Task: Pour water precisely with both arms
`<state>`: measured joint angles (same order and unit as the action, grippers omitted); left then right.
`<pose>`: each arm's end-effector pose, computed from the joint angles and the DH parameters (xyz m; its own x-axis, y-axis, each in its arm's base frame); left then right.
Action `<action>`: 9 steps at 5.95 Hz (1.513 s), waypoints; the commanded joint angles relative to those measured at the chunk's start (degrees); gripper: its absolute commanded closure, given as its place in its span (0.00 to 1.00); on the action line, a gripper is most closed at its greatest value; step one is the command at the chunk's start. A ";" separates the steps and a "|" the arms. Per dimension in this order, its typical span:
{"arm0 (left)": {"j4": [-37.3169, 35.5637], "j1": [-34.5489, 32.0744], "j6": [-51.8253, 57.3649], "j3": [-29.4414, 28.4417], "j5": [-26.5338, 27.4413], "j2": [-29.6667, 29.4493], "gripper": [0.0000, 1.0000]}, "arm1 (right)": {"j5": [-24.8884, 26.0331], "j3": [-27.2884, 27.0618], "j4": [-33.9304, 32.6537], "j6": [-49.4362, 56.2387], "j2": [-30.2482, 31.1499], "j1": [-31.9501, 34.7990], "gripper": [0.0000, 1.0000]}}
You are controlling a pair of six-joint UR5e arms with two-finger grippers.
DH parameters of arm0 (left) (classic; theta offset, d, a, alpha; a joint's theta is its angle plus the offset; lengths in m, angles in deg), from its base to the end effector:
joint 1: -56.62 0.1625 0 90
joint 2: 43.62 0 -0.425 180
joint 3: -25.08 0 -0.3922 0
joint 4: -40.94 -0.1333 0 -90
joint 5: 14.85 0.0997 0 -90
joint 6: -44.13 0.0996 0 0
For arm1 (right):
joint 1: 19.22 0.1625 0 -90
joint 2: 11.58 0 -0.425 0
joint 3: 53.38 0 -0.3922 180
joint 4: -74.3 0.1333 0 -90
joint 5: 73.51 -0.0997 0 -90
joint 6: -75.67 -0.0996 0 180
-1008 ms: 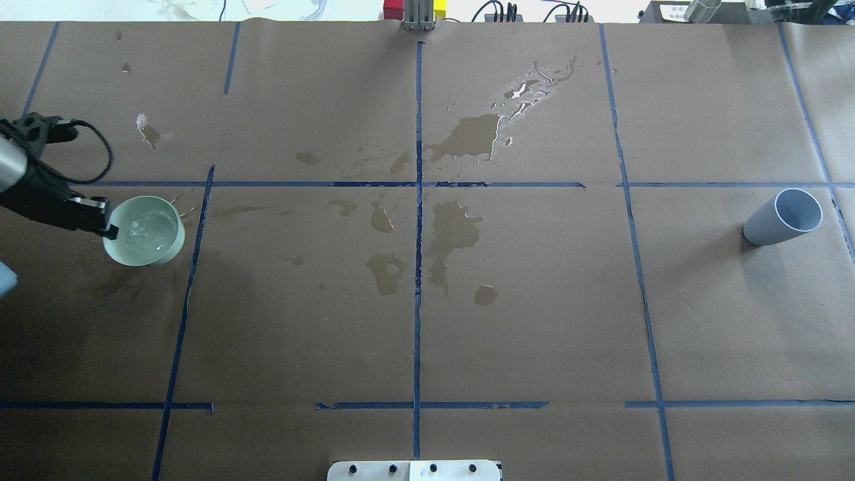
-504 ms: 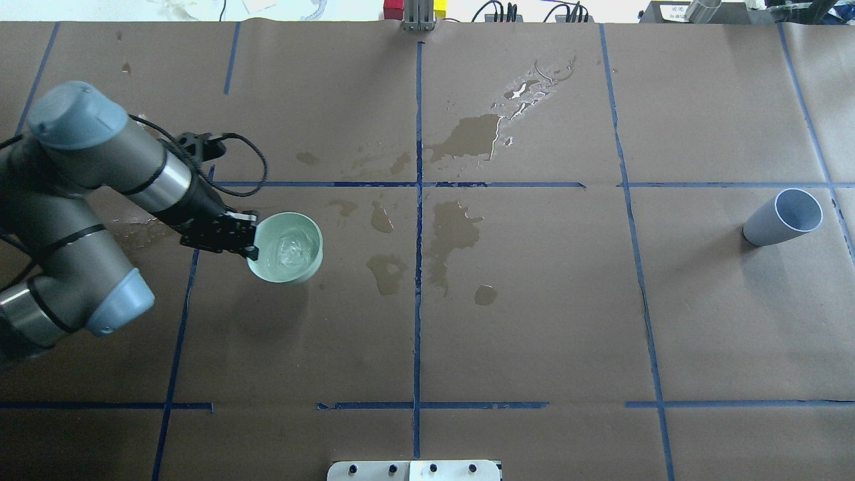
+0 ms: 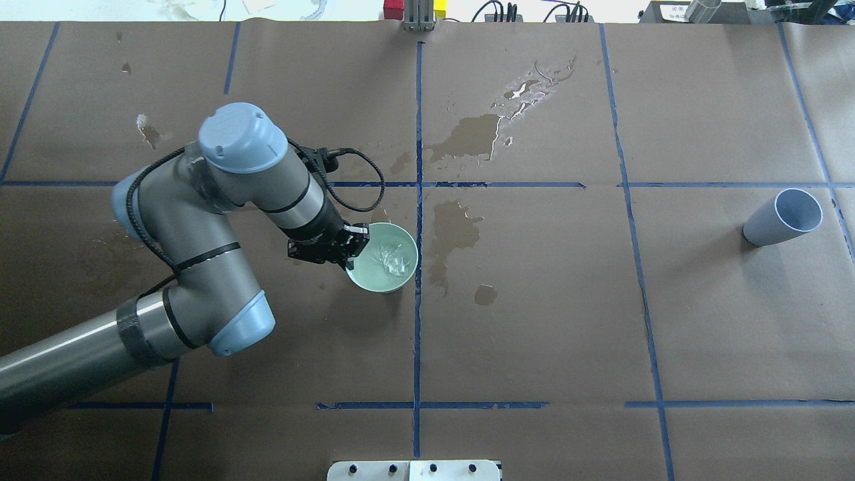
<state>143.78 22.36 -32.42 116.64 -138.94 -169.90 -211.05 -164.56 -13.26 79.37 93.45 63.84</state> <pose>0.5252 -0.4515 0.2396 0.5344 -0.1309 -0.8350 -0.0169 0.9861 -0.1655 0.0125 -0.3927 0.5825 0.6477 -0.2539 0.7183 0.1616 0.9672 0.1961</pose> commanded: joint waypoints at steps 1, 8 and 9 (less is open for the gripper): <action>-0.36 2.70 -1.05 -3.82 4.37 -4.39 0.97 | 0.08 0.00 -0.06 0.00 0.00 0.00 0.00; 3.59 2.79 -1.15 -8.85 5.97 -7.05 0.85 | -0.01 -0.18 -0.06 0.00 0.00 -0.09 0.00; 3.94 2.79 -1.15 -9.02 5.97 -6.96 0.76 | -0.01 -0.18 -0.06 0.00 0.00 0.00 0.00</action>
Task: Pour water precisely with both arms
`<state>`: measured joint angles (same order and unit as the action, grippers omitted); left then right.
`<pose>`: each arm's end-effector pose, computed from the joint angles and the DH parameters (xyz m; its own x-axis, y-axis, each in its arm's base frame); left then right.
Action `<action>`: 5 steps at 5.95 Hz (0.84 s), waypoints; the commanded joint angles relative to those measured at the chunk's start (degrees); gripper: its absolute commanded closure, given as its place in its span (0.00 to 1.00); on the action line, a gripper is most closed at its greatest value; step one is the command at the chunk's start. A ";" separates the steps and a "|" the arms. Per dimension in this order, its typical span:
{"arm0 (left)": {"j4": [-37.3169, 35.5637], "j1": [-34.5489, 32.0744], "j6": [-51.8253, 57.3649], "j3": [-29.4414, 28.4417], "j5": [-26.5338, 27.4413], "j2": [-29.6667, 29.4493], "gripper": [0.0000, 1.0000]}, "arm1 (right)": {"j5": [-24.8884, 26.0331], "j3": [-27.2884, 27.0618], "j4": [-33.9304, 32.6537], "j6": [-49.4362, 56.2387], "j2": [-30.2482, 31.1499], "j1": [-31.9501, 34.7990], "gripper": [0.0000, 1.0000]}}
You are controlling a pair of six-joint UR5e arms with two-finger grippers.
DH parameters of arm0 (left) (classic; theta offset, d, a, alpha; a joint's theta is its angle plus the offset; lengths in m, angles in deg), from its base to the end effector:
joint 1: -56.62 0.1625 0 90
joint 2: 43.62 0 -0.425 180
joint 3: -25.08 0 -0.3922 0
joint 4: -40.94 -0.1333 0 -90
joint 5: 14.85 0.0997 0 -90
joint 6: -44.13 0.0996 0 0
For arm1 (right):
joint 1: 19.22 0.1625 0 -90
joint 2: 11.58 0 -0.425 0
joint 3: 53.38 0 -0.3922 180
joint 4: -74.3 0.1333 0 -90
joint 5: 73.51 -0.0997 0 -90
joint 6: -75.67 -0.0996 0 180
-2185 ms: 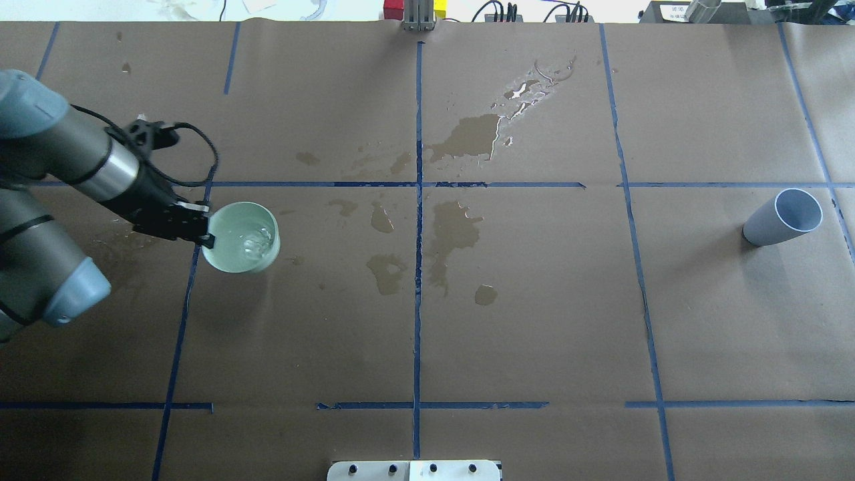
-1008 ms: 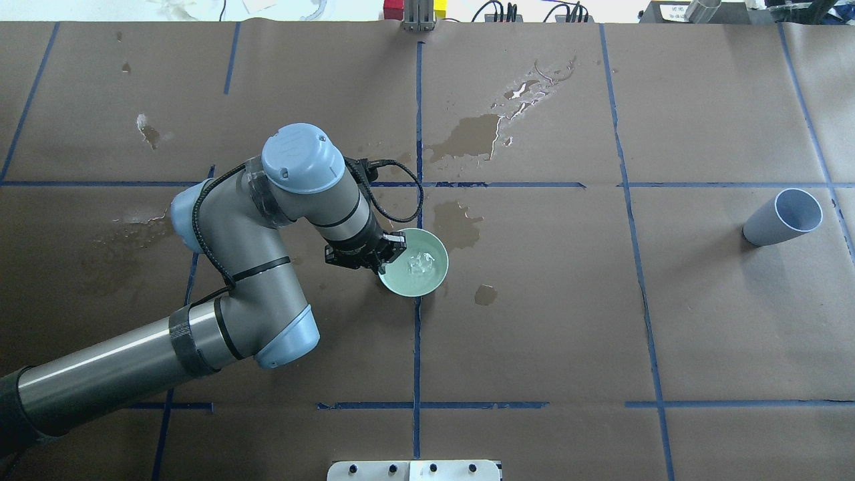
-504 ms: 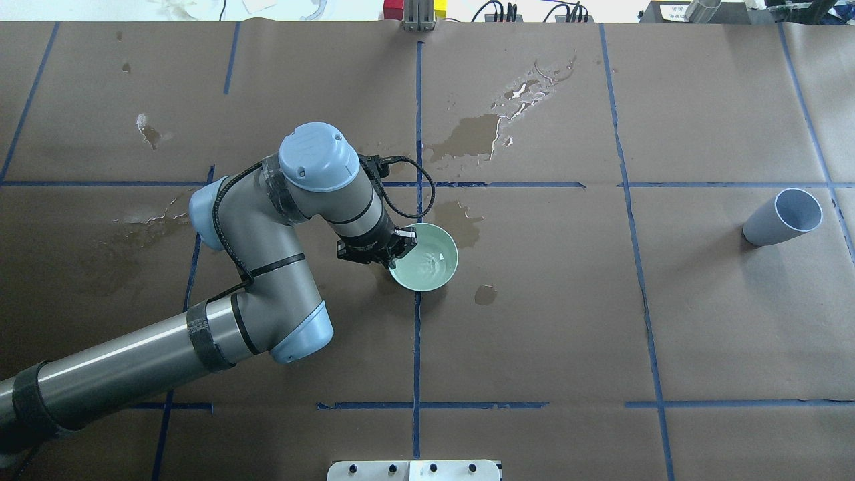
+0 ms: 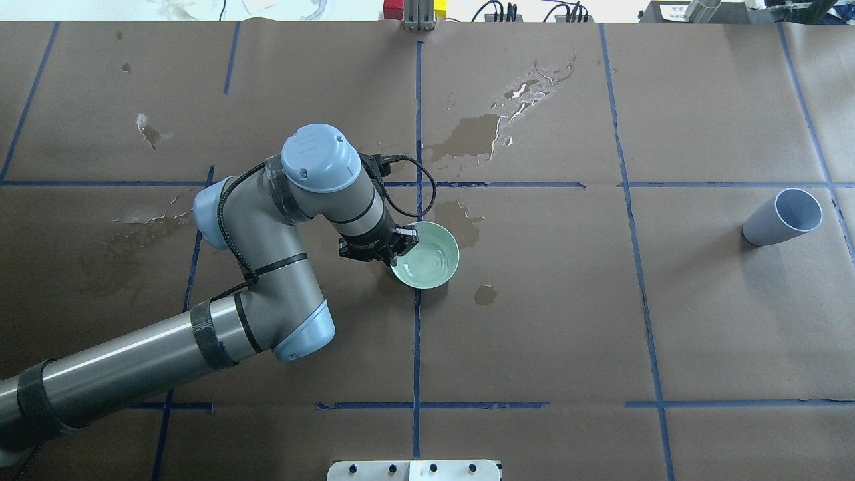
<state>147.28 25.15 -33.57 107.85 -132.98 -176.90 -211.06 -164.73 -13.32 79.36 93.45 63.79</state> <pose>0.5851 -0.4594 0.2157 0.5388 -0.1095 -0.8353 0.0277 0.9933 -0.1124 0.0121 -0.3927 0.5812 0.6472 -0.2557 0.7181 0.1623 0.9667 0.1979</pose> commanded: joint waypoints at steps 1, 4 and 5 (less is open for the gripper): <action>1.14 0.00 0.00 -0.42 0.01 0.12 0.57 | 0.00 -0.18 0.00 0.00 0.00 0.05 0.00; 2.37 -0.78 -0.09 1.94 0.01 0.38 0.04 | -0.53 -0.18 2.44 -0.78 0.00 -2.30 0.00; 2.29 -1.22 -0.26 3.61 0.01 0.47 0.01 | -0.44 -0.18 7.85 -8.71 0.09 -4.50 0.00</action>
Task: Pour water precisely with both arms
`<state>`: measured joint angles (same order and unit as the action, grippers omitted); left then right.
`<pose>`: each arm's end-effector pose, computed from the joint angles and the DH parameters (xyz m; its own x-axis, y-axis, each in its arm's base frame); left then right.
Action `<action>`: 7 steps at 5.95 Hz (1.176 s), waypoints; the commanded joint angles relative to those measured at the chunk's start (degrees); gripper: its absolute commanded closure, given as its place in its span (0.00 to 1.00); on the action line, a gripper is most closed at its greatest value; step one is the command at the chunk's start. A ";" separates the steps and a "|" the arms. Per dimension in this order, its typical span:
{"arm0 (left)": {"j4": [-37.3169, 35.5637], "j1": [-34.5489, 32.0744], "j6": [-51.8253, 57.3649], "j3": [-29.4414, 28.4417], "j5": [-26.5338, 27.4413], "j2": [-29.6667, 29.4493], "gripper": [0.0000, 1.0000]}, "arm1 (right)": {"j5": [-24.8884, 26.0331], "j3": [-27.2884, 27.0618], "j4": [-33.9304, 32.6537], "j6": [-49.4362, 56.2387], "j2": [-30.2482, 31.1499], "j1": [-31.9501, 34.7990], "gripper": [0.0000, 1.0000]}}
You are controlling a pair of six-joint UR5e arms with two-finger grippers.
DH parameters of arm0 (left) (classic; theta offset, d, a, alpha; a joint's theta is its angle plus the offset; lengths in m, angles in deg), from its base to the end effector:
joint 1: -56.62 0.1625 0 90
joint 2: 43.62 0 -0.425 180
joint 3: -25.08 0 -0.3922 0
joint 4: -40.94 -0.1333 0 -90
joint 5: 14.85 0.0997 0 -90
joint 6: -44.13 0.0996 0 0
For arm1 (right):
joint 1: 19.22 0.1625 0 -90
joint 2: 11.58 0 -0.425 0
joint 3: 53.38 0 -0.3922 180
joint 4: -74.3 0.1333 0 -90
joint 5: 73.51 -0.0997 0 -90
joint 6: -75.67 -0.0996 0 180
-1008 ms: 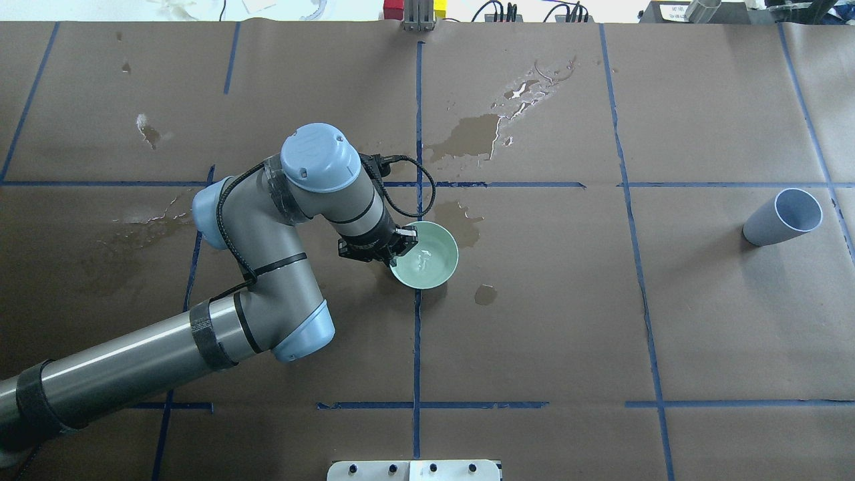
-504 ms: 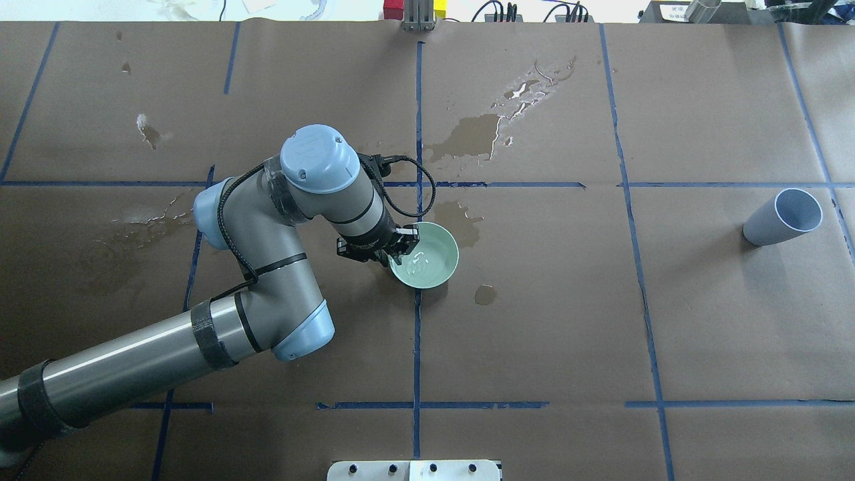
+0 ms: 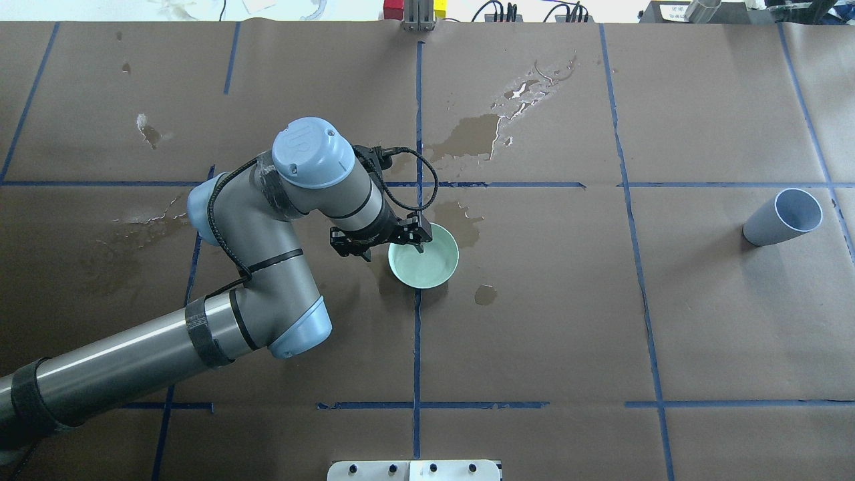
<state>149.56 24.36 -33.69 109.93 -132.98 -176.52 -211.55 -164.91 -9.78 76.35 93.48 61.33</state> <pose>0.5693 -0.4615 0.1994 0.4871 -0.0874 -0.8690 0.0368 0.9961 -0.0796 -0.0058 -0.3954 0.5724 0.6314 -0.2786 0.7237 0.1679 0.9602 0.2232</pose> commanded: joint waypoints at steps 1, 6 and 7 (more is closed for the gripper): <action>0.01 -0.70 -2.14 3.72 0.01 1.41 0.01 | 0.57 0.35 12.28 -16.30 0.15 -7.37 0.00; 0.10 -2.37 -1.99 9.71 -0.08 8.08 0.01 | 28.19 5.68 59.64 -54.20 10.61 -31.19 0.01; 0.10 -2.81 -1.99 9.81 -0.08 8.19 0.01 | 31.74 9.80 66.87 -55.68 10.78 -32.20 0.10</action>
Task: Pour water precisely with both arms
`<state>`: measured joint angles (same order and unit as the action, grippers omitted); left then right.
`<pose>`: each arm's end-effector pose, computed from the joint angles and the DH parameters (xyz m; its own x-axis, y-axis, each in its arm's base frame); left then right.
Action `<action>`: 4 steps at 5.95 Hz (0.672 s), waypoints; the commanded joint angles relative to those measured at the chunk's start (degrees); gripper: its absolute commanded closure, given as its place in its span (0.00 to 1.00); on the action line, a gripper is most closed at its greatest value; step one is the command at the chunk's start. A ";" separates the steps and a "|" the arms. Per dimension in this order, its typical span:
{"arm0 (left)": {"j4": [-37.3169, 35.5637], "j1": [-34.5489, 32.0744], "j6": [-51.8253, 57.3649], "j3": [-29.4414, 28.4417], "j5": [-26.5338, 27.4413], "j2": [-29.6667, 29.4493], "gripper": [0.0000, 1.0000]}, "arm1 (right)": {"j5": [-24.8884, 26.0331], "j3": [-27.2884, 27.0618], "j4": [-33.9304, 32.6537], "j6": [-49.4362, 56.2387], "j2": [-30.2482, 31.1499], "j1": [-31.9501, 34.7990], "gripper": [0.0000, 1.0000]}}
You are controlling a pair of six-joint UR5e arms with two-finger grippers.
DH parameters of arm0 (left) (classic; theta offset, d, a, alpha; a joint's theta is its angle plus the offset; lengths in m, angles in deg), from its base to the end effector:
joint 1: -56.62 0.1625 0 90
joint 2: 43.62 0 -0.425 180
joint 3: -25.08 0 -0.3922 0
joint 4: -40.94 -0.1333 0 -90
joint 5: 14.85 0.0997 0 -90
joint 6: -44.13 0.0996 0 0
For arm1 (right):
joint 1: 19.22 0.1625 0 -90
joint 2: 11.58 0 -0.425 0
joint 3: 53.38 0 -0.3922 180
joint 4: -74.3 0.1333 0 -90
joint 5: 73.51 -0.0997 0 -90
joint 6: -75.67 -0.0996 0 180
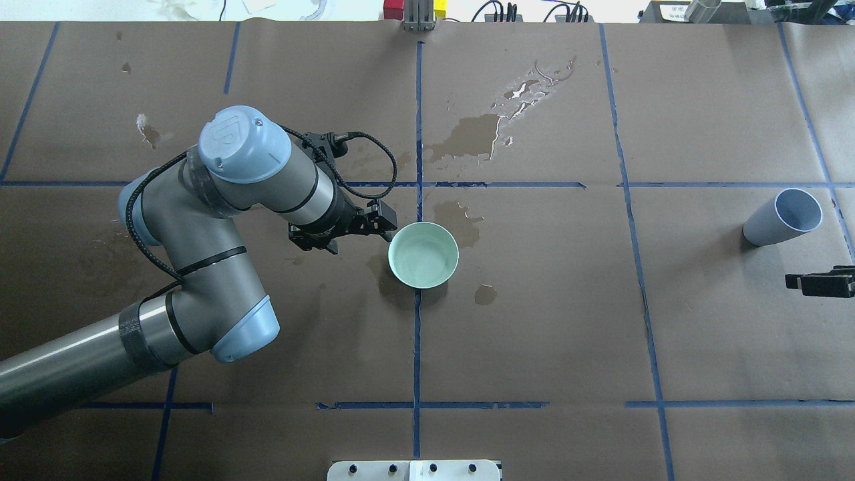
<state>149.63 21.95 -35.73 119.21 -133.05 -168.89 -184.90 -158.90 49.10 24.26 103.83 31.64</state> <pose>0.5067 -0.4553 0.2223 0.4581 -0.1282 -0.8796 0.0922 0.9911 -0.0964 -0.1376 -0.3228 0.5855 0.6166 -0.1625 0.7703 -0.1909 0.9184 0.3465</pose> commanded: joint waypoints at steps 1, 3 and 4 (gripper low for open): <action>0.02 -0.41 -0.21 0.53 -0.01 0.56 0.01 | 7.74 8.45 15.72 -5.17 0.52 -2.78 0.07; 0.02 -0.32 -0.30 0.44 0.08 0.64 0.01 | 17.73 10.60 19.32 -5.19 0.78 -3.92 0.00; 0.02 -0.23 -0.30 0.44 0.08 0.56 0.01 | 24.14 10.60 19.67 -5.19 0.96 -6.36 0.00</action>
<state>149.66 21.65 -36.00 119.66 -132.99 -168.29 -166.81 -148.60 68.12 19.12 104.63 27.21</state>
